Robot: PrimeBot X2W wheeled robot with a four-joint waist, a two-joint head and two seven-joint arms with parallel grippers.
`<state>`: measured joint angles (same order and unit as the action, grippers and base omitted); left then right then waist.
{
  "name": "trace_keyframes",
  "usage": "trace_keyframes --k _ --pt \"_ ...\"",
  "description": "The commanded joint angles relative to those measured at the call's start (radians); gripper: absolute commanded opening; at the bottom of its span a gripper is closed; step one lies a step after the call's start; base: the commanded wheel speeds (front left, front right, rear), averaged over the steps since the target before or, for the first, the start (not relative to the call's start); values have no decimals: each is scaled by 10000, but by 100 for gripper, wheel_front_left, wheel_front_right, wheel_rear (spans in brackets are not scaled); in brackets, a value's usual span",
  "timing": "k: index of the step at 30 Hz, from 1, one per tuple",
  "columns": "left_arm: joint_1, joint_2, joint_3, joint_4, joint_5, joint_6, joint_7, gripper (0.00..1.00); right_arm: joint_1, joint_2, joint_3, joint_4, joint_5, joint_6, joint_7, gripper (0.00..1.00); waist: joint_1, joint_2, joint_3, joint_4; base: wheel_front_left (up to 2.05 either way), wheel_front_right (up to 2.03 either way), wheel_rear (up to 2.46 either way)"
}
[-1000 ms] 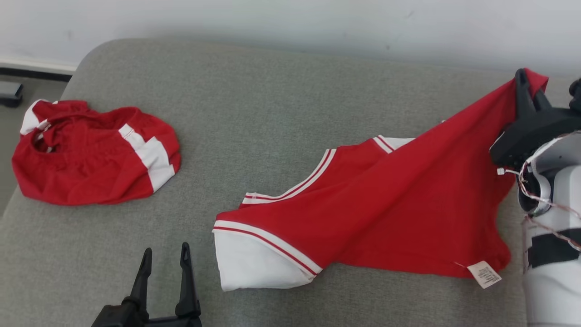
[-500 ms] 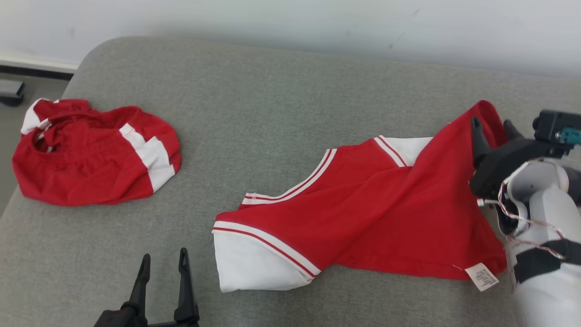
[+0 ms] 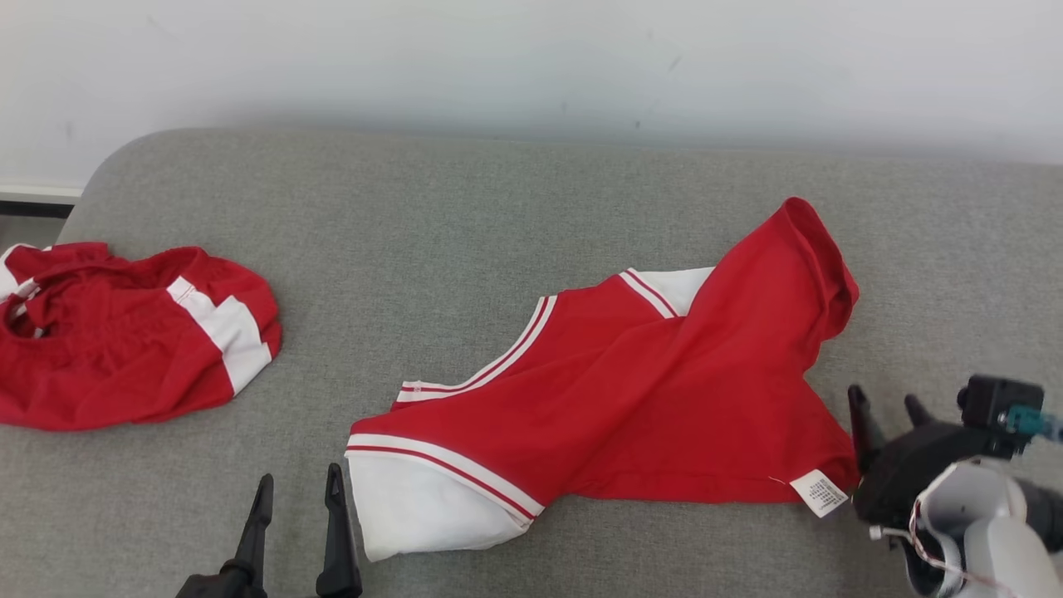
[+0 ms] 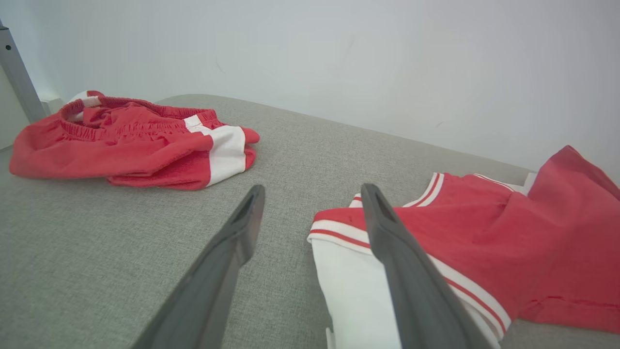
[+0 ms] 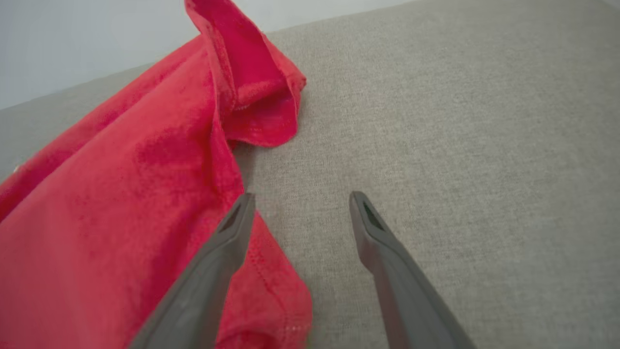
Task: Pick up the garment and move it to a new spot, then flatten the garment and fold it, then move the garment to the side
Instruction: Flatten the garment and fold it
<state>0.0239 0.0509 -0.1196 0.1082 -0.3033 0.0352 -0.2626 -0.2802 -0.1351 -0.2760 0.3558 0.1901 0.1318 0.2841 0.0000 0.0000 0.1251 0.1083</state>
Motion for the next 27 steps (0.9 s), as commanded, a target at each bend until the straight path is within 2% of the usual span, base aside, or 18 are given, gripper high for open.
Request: trace_keyframes --k 1,7,17,18,19,20,27 --pt "113 -10 43 8 54 -24 -34 100 212 163 -46 -111 -71 -22 105 100 0 0 -16 -49 0 0 0" --pt "-36 -10 96 33 71 -71 -34 100 873 530 -175 -358 -129 -22 756 100 0 0 79 13 0 0 0" --pt "-129 -10 80 36 47 -62 -34 100 1376 785 -273 -804 -379 -22 1760 100 0 0 238 94 0 0 0" --pt "-135 -10 72 37 41 -54 -34 100 1409 801 -239 -853 -428 -22 1824 63 0 0 255 92 0 0 0" --pt "-142 -10 63 41 36 -49 -34 100 1435 813 -202 -888 -463 -22 1907 34 0 0 269 94 0 0 0" --pt "-154 -11 56 51 32 -47 -34 100 1452 825 -188 -927 -467 -22 1959 0 0 0 278 95 0 0 0" --pt "-193 -11 157 80 59 -80 -34 100 1440 827 -822 -1897 -553 -22 1453 0 0 0 301 0 0 0 0"
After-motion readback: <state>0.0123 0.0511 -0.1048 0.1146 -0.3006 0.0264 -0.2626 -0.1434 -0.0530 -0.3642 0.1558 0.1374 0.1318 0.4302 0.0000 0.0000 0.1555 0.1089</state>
